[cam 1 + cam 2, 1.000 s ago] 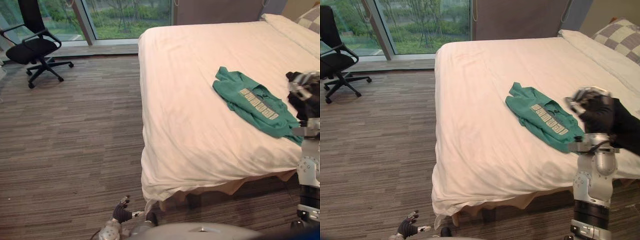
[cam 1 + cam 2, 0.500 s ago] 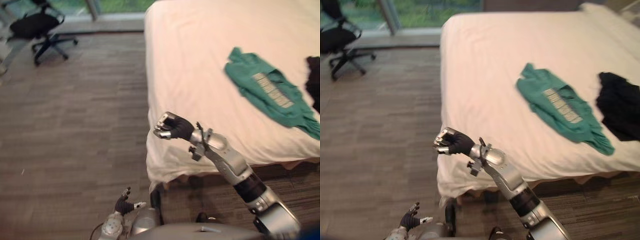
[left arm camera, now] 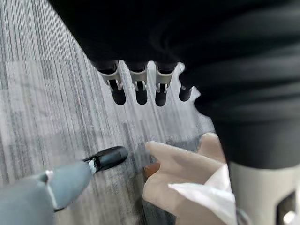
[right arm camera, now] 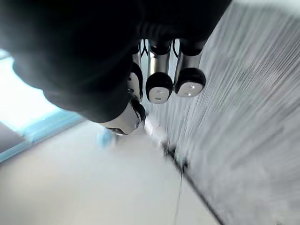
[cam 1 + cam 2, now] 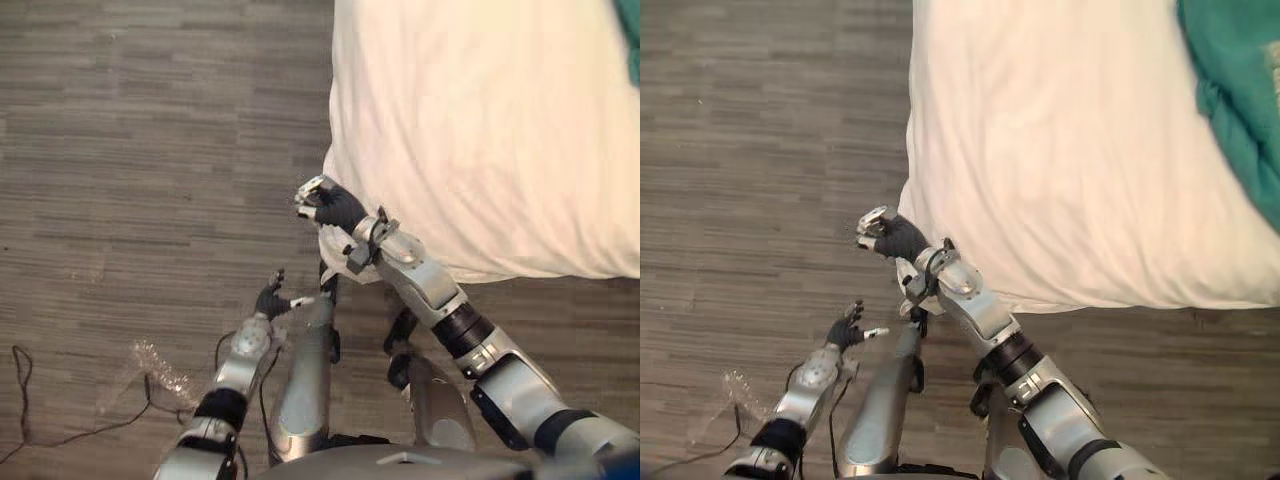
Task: Tidy the bed and pick cloth on bed and put in laundry
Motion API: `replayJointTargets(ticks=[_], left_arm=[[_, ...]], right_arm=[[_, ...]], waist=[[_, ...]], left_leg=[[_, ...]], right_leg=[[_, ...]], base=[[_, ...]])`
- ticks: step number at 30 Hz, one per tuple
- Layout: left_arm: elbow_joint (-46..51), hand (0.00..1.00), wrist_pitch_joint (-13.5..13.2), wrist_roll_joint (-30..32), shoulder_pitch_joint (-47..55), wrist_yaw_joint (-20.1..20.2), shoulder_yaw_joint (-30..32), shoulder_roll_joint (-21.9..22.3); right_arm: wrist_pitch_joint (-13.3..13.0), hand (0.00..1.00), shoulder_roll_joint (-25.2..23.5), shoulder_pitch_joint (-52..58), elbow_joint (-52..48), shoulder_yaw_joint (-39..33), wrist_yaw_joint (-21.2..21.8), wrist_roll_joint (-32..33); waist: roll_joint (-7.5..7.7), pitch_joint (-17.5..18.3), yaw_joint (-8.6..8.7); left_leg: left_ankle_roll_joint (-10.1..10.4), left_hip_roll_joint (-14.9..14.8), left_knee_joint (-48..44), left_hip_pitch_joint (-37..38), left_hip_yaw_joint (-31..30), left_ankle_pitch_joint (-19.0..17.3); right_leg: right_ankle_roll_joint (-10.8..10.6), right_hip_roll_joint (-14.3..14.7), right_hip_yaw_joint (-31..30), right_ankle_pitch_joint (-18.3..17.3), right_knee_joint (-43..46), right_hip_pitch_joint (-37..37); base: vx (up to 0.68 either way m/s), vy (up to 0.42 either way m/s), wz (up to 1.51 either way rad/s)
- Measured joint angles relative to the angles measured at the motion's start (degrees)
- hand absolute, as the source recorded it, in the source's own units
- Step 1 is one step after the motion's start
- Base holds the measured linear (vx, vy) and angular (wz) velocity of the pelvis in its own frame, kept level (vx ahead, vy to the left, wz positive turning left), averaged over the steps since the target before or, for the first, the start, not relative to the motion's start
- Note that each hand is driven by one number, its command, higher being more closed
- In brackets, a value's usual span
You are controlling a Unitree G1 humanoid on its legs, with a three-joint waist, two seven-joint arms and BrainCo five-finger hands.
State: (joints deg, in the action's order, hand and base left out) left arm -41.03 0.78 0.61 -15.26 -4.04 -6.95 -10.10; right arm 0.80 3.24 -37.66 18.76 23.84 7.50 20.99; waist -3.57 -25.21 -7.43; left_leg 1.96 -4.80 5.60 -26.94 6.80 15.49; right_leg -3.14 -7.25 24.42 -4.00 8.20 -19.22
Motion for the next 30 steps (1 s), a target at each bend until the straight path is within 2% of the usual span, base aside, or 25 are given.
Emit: replayJointTargets(ticks=[2,6,9,11,15,17,19,21,22,25,26,27,28,29,30], left_arm=[[-1.25,0.0,0.41,-0.12,-2.82,-0.08,-0.11,0.81],[-1.21,0.0,1.47,-2.66,-7.99,-0.33,0.17,2.25],[0.25,0.0,2.52,-4.57,-12.17,-1.0,2.5,3.26],[3.73,0.0,3.79,-5.18,-13.22,-1.18,5.9,4.34],[4.12,0.0,6.0,-6.27,-13.18,-1.12,9.41,4.63],[4.09,0.0,6.79,-6.27,-13.58,-1.04,11.23,3.97],[4.08,0.0,7.27,-6.26,-13.54,-0.83,11.69,3.8],[3.86,0.0,7.39,-6.25,-13.52,-0.14,11.44,2.67],[3.72,0.0,7.45,-6.23,-13.48,0.14,11.3,2.58],[3.67,0.0,7.42,-6.2,-12.99,1.45,9.15,1.86],[3.6,0.0,7.38,-6.2,-12.74,1.69,9.09,1.84],[3.13,0.0,7.32,-6.19,-12.56,1.72,9.01,1.82],[2.65,0.0,7.29,-6.15,-12.58,1.77,8.75,1.83],[1.28,0.0,7.29,-6.13,-12.05,2.6,8.59,1.8],[1.19,0.0,7.29,-6.12,-11.93,2.68,8.59,1.8]], right_arm=[[-0.19,1.0,0.39,-1.34,0.98,-2.35,-1.34,0.08],[-1.22,1.0,1.28,-2.4,0.39,-2.96,-1.84,0.34],[-1.34,1.0,1.22,-2.55,-0.26,-3.45,-1.91,1.18],[-2.04,1.0,0.84,-2.47,-1.34,-3.74,-0.8,2.96],[-3.13,1.0,-1.81,-0.27,-1.86,-5.45,1.99,6.13],[-4.95,1.0,-3.26,3.05,-1.78,-6.2,5.46,9.76],[-5.39,1.0,-3.48,5.43,-1.5,-6.59,7.77,10.6],[-5.53,1.0,-5.54,9.48,-0.39,-8.36,10.77,12.49],[-5.55,1.0,-6.26,11.31,0.39,-9.56,11.61,13.29],[-6.37,1.0,-6.88,18.41,1.9,-17.55,12.79,16.08],[-7.15,1.0,-6.71,20.17,4.36,-23.34,12.52,17.3],[-7.99,1.0,-5.89,21.47,6.92,-29.14,12.08,18.68],[-8.5,1.0,-5.11,22.07,7.97,-31.33,11.93,19.18],[-9.65,1.0,-2.22,24.12,10.38,-35.86,11.78,19.97],[-9.72,1.0,-1.85,24.21,10.53,-36.14,11.78,20.04]], waist=[[-0.6,-1.1,0.25],[-1.61,-1.72,0.38],[-1.44,-1.84,0.83],[-0.76,-2.21,0.95],[-0.07,-2.44,1.84],[1.54,-3.28,2.4],[2.3,-3.26,3.39],[4.16,-3.14,4.03],[4.45,-3.09,4.22],[4.75,-2.91,5.49],[4.76,-2.87,6.63],[4.89,-2.73,7.04],[4.96,-2.68,7.1],[4.93,-2.64,7.22],[4.92,-2.63,7.27]], left_leg=[[1.07,0.52,0.0,-1.46,-1.37,0.78],[1.18,1.14,0.02,-4.72,-1.09,0.74],[1.54,1.35,0.02,-6.94,-0.69,0.46],[1.46,1.37,0.03,-8.11,0.88,0.54],[0.41,1.35,0.02,-7.83,2.56,0.58],[-0.25,1.13,0.01,-6.3,3.92,0.75],[-0.41,1.1,0.0,-5.19,4.32,0.68],[-1.12,0.94,0.01,-2.27,6.79,-0.56],[-1.32,0.83,0.02,-0.92,7.74,-1.09],[-1.96,0.76,0.05,3.49,11.0,-2.9],[-2.19,0.76,0.05,4.9,12.06,-3.26],[-2.24,0.82,0.06,6.03,12.76,-3.59],[-2.17,0.82,0.07,6.55,13.15,-3.78],[-2.09,0.82,0.08,8.39,14.03,-4.27],[-2.06,0.82,0.09,8.55,14.1,-4.3]], right_leg=[[-0.03,-1.35,-0.95,-1.27,3.44,-3.32],[-0.1,-3.38,-3.14,-3.97,10.38,-10.52],[0.19,-4.56,-3.59,-5.5,14.94,-14.83],[0.44,-5.01,-4.83,-6.02,17.07,-17.52],[0.44,-5.06,-6.03,-5.95,17.37,-18.01],[0.44,-4.79,-6.66,-5.44,16.63,-16.69],[0.34,-4.69,-6.79,-5.16,15.87,-15.45],[0.15,-4.33,-8.65,-4.42,14.83,-13.46],[0.02,-4.09,-9.36,-3.97,13.98,-12.17],[-0.62,-3.76,-11.31,-2.97,11.07,-7.96],[-0.93,-3.75,-11.59,-2.47,9.86,-6.25],[-1.2,-3.68,-11.85,-1.88,8.79,-5.04],[-1.4,-3.62,-12.17,-1.58,8.26,-4.44],[-1.72,-3.39,-12.67,-0.74,6.5,-2.17],[-1.75,-3.37,-12.69,-0.67,6.35,-1.99]], base=[[0.02,0.017,-0.12],[-0.02,0.016,-0.14],[-0.02,0.002,0.01],[-0.02,0.001,-0.12],[0.04,0.02,-0.14],[0.07,0.018,-0.16],[0.04,0.018,-0.11],[0.03,0.027,-0.42],[0.01,0.032,-0.54],[-0.01,0.05,-0.41],[0.0,0.048,-0.22],[0.0,0.048,-0.23],[0.05,0.05,-0.32],[0.04,0.029,-0.23],[0.07,0.032,-0.26]])
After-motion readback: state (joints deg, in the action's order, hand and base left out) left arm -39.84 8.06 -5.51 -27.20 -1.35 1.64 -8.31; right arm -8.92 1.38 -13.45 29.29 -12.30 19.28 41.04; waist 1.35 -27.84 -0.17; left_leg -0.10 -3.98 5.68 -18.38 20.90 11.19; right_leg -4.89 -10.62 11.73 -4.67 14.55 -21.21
